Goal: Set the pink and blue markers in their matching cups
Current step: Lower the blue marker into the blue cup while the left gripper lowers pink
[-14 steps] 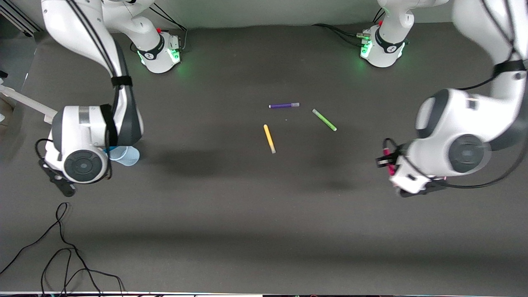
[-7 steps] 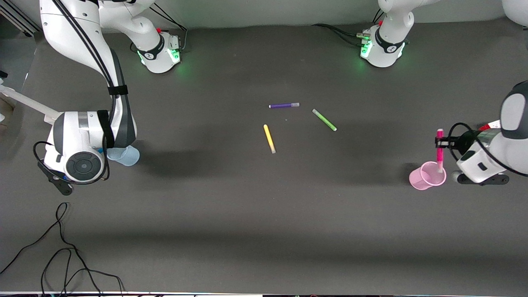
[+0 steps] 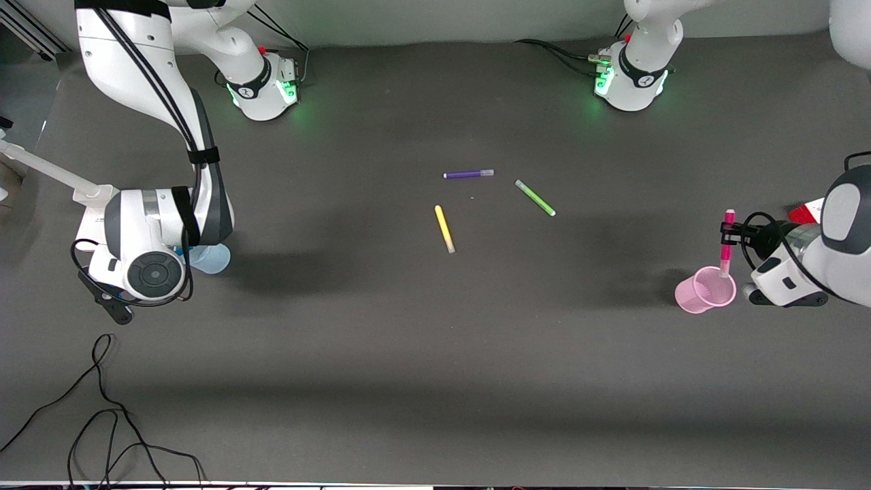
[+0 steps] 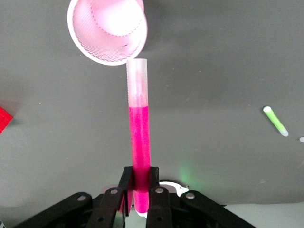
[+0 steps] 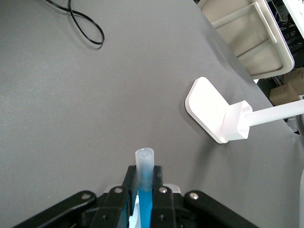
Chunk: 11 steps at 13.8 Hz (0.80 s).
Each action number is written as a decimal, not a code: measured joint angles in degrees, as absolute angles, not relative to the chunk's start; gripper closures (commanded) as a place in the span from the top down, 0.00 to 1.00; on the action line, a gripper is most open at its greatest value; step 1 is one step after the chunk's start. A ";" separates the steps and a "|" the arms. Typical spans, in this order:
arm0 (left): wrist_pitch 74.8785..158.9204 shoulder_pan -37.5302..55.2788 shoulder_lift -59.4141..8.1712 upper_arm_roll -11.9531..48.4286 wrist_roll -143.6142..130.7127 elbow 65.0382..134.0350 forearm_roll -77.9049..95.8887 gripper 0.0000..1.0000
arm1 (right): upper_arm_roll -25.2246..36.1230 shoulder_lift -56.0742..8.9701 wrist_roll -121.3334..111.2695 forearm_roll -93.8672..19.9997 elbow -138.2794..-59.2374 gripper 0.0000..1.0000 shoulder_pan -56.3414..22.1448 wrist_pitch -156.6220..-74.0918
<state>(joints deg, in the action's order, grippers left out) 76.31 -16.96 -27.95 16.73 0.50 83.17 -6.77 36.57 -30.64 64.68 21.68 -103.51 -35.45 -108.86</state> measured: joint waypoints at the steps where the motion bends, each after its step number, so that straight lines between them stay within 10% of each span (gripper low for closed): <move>1: 76.32 -16.99 -28.83 16.17 0.42 83.03 -7.30 0.00 | 36.57 -31.12 65.48 21.68 -103.53 0.13 -35.45 -109.09; 8: 77.66 -16.79 -37.72 15.72 -1.98 81.76 -11.38 0.00 | 36.57 -31.89 71.91 22.84 -106.92 0.50 -36.72 -111.25; 11: 79.07 -16.79 -40.32 15.74 -2.09 80.98 -12.18 0.00 | 36.57 -31.88 72.34 22.89 -107.60 0.82 -37.38 -111.25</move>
<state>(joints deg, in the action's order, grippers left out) 79.07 -16.79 -40.32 15.74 -2.09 80.98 -12.18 36.57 -31.88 72.34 22.89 -107.60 -37.38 -111.25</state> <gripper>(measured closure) 0.828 0.388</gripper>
